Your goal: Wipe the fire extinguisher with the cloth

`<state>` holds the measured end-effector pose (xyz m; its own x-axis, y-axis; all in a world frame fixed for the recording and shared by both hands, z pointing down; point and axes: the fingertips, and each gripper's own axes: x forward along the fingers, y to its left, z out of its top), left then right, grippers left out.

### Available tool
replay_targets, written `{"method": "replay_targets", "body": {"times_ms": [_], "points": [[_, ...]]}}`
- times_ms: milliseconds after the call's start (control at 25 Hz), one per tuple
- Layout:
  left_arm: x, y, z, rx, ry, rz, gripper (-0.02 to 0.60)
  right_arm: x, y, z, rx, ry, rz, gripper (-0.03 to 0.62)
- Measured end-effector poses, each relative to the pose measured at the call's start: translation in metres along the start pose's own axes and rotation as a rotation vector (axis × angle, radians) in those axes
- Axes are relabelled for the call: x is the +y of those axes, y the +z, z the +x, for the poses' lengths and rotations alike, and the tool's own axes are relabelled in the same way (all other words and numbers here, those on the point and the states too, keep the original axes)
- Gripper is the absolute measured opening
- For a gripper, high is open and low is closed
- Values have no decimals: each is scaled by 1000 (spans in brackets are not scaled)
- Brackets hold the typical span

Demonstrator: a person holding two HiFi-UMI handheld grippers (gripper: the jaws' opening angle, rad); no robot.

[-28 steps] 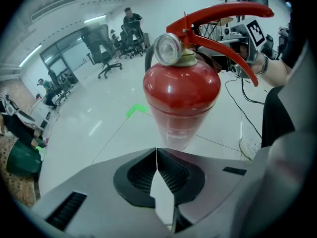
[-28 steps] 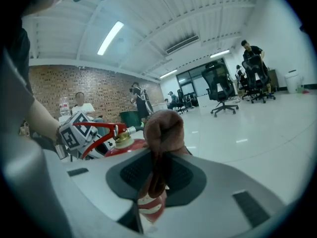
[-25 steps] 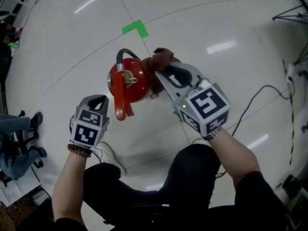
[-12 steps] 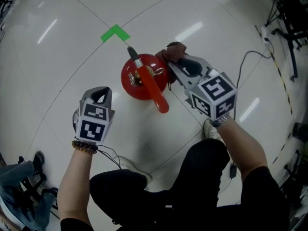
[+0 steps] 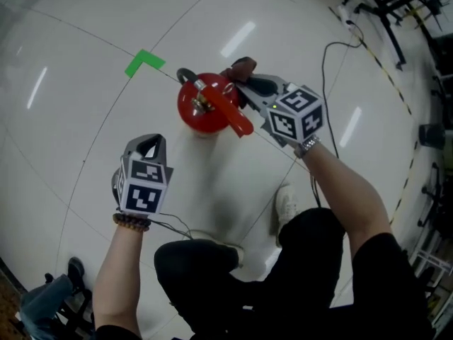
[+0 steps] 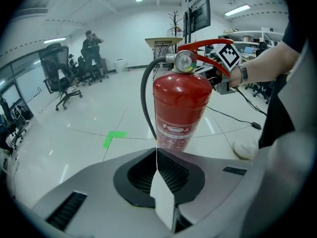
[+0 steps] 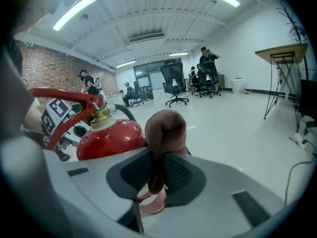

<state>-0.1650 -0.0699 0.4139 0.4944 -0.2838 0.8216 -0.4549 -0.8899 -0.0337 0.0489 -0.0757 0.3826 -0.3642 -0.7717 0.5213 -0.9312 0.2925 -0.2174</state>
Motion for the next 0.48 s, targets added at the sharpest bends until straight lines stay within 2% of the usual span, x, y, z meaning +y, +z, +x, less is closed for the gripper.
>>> {"method": "replay_targets", "body": {"times_ms": [200,480], "points": [[-16,7,6,6,24,25,3,-4,-16,3,-36,22,-32,81],[-52,-5,23,94,42,38,3,-10,-49,26,-48,69,-43,81]]}}
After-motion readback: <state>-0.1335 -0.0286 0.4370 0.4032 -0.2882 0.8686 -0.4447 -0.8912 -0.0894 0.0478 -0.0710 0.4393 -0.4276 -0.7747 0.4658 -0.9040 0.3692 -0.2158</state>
